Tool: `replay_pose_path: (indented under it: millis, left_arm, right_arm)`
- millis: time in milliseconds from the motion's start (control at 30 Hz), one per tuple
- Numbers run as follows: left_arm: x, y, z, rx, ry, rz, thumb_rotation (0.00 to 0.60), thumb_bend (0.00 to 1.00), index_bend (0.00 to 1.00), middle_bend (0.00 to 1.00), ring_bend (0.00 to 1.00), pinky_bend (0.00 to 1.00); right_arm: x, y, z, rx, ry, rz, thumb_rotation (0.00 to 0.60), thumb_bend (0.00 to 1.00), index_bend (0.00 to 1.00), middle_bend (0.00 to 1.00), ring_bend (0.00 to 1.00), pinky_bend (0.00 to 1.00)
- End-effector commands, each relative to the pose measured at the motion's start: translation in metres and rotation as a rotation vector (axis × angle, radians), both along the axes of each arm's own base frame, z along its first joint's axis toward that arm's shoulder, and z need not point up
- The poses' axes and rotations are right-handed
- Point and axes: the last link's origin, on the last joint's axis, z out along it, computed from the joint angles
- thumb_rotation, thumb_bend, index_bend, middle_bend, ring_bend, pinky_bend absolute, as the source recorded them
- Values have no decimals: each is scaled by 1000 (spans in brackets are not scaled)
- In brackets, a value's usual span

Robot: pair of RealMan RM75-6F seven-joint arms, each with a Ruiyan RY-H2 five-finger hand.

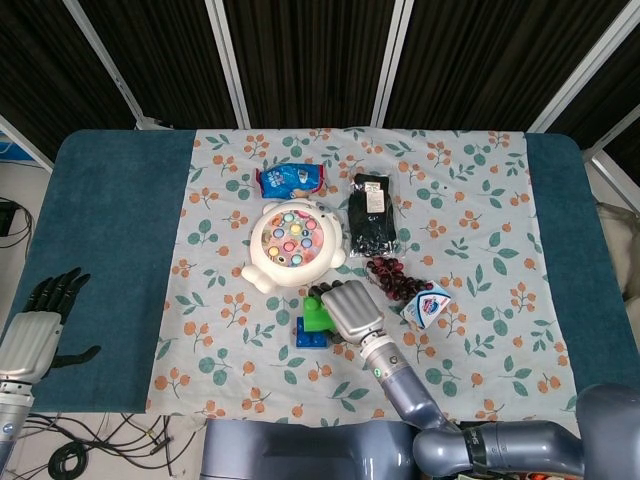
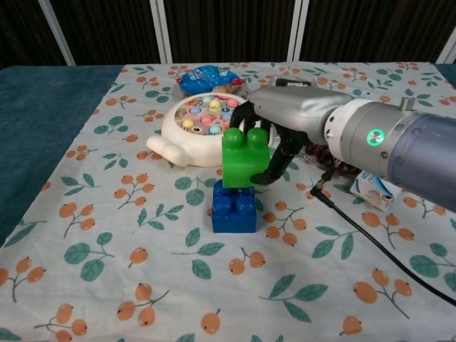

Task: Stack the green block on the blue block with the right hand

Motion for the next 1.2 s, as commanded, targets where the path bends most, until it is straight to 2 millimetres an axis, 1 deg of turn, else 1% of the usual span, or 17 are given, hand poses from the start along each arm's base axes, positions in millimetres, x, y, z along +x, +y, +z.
replay_pose_path:
  millis: [33,333,1200]
  left_arm:
    - [0,0,0,1,-3,1,600,68,0,0,0,31]
    - [0,1,2,-2,-14,1,600,69,0,0,0,31]
    - [1,2,2,0,-25,4,600,68,0,0,0,31]
  right_arm:
    - [4,-2,-5,-6,11,-8,600,490,555,483,467,501]
    - [10,-1,-13,-6,59,-27,600,490,555,483,467,501]
    - [16,3,-27,26,86,-32,600,489,555,483,467,501]
